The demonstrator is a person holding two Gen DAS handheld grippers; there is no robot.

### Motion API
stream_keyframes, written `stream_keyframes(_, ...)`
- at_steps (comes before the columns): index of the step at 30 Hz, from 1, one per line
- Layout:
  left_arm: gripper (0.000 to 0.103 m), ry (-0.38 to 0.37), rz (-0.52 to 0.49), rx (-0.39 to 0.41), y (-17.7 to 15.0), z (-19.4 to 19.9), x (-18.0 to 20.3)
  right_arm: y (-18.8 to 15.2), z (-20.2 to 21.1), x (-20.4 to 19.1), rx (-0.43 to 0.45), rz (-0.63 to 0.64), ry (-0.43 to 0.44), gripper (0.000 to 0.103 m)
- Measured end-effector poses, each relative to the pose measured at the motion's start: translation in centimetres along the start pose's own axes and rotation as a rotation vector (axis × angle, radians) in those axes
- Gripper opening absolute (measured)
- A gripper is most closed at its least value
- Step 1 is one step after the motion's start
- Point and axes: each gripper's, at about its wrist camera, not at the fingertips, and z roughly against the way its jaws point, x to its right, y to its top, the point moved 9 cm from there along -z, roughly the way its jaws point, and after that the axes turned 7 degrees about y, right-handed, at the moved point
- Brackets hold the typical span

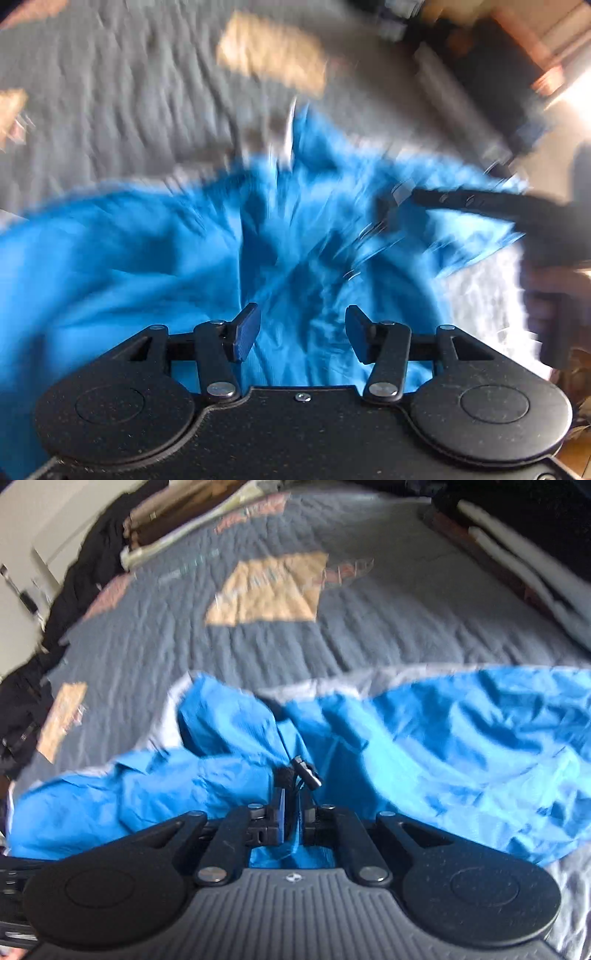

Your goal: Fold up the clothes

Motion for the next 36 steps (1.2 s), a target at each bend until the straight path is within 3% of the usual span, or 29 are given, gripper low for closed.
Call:
stream_keyframes(2, 0.054, 0.028, 0.058, 0.077, 0.4, 4.4, -2.7, 0.7, 2.2, -1.7, 0.04, 0.018, 0.046, 0.007)
stream_keyframes(5, 0.055, 0.175, 0.128, 0.111, -0.1, 6.9, -9.0, 0.9, 4.5, -5.1, 0.069, 0.043, 0.14, 0.008)
stream_keyframes(7, 0.055, 0.274, 0.197, 0.071, -1.4, 6.7, -13.8, -1.0, 3.3, -8.3, 0.002, 0.105, 0.195, 0.009)
stream_keyframes(10, 0.055, 0.327, 0.349, 0.031, -3.5, 5.8, -19.6, -4.8, -0.5, -11.7, -0.123, 0.152, 0.24, 0.009)
stream_keyframes(13, 0.054, 0.276, 0.524, 0.013, -5.5, 4.1, -23.4, -7.8, -4.1, -12.3, -0.216, 0.162, 0.221, 0.009)
stream_keyframes(16, 0.054, 0.209, 0.64, -0.002, -6.5, 1.4, -24.6, -10.0, -6.5, -11.8, -0.291, 0.169, 0.175, 0.009)
stream_keyframes(24, 0.052, 0.287, 0.592, -0.064, -6.3, -3.1, -24.0, -11.7, -7.5, -10.0, -0.349, 0.188, 0.084, 0.009)
stream_keyframes(26, 0.014, 0.311, 0.577, -0.055, -6.0, -2.8, -24.0, -12.0, -7.8, -9.8, -0.358, 0.198, 0.066, 0.009)
stream_keyframes(27, 0.006, 0.325, 0.567, -0.05, -5.8, -2.5, -24.0, -12.2, -7.9, -9.7, -0.361, 0.202, 0.056, 0.009)
stream_keyframes(30, 0.002, 0.397, 0.526, -0.041, -5.5, -1.1, -24.5, -12.5, -8.4, -9.4, -0.365, 0.215, 0.031, 0.008)
stream_keyframes(34, 0.0, 0.58, 0.446, -0.017, -6.0, 2.8, -26.9, -12.7, -8.5, -9.1, -0.357, 0.24, 0.002, 0.008)
stream_keyframes(36, 0.0, 0.59, 0.445, -0.018, -6.5, 4.4, -28.1, -12.7, -8.4, -8.7, -0.354, 0.258, -0.009, 0.005)
